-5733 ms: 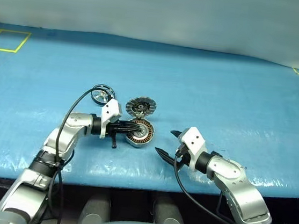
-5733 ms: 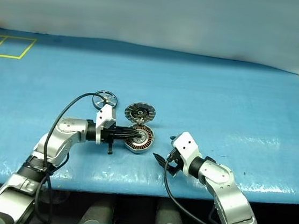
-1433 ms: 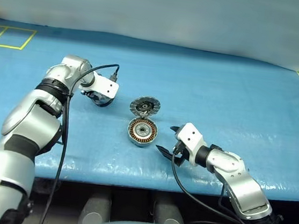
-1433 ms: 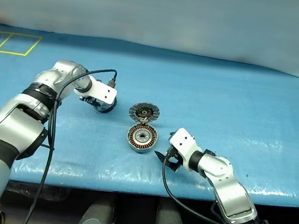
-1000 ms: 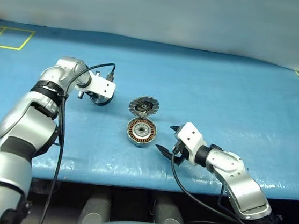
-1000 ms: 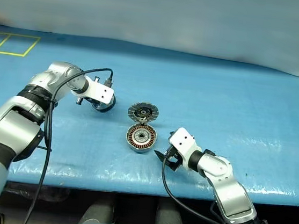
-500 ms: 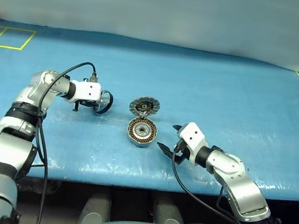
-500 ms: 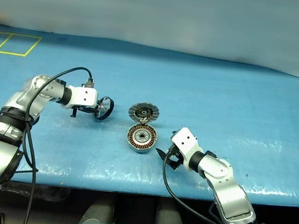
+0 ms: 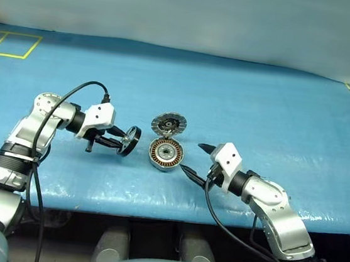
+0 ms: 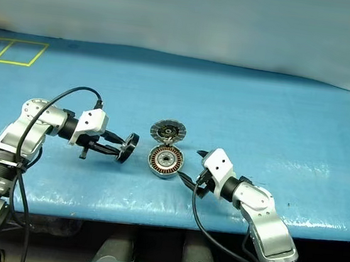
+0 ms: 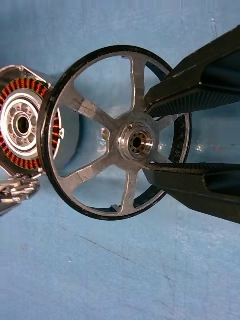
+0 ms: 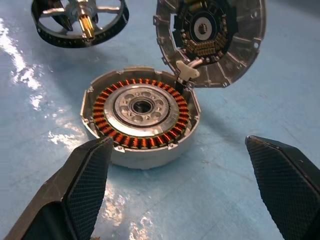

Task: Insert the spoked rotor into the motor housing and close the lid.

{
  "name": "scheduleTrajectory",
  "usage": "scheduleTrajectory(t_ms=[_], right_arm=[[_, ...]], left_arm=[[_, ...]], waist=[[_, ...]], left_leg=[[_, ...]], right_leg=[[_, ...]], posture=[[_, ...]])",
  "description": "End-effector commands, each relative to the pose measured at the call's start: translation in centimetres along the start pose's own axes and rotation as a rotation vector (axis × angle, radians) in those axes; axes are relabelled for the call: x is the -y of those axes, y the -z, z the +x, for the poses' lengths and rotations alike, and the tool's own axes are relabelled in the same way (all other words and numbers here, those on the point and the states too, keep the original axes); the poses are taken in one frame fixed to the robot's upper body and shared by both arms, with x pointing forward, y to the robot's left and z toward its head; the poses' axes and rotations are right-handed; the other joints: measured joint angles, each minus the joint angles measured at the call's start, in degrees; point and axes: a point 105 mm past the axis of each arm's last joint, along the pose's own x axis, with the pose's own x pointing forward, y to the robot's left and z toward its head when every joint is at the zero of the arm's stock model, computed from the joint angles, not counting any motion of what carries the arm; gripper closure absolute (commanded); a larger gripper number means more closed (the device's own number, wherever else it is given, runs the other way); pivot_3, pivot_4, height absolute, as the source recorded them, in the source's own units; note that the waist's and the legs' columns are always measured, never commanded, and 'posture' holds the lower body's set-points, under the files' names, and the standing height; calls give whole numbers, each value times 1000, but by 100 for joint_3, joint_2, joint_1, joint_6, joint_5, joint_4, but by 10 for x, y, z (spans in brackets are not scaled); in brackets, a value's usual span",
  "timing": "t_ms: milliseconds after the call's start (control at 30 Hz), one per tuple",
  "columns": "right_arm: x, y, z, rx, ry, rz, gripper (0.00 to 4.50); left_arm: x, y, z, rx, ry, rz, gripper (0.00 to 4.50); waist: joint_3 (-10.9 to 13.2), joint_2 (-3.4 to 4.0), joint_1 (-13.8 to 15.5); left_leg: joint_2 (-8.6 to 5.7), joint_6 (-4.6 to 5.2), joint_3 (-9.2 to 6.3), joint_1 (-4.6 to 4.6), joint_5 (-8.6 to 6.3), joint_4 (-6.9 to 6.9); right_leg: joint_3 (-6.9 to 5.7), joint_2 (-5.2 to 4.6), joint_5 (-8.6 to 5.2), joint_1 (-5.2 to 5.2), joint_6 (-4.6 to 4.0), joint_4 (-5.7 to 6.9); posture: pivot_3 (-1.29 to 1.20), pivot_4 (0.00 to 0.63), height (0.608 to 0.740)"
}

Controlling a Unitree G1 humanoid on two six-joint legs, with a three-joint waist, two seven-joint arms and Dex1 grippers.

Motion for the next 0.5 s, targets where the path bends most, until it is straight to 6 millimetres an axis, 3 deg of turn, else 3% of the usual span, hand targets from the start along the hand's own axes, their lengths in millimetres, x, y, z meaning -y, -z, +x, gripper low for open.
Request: scheduleTrajectory(t_ms=[33,300,500], right_arm=[[-1,-7,-2,74,-11,-18,0],[-9,11,-2,47,-44,0,0],[-12,23,-4,2,-49,14,0]], left_arm=[[4,-16,3,22,38,63,3456],[17,-31,18,19,152,160,3456],[6,-42,26,31,125,201,3456]], waist=[[0,0,0],[0,0,1],[0,0,18]], left_leg=[[0,0,0,0,0,0],[0,0,3,2,0,0],[0,0,3,3,0,3]], right_leg=[[0,0,0,0,0,0],[2,0,-1,2,-1,-2],[2,0,-1,4,-2,-2]], posture=[[0,150,740],[0,150,740],[0,150,740]])
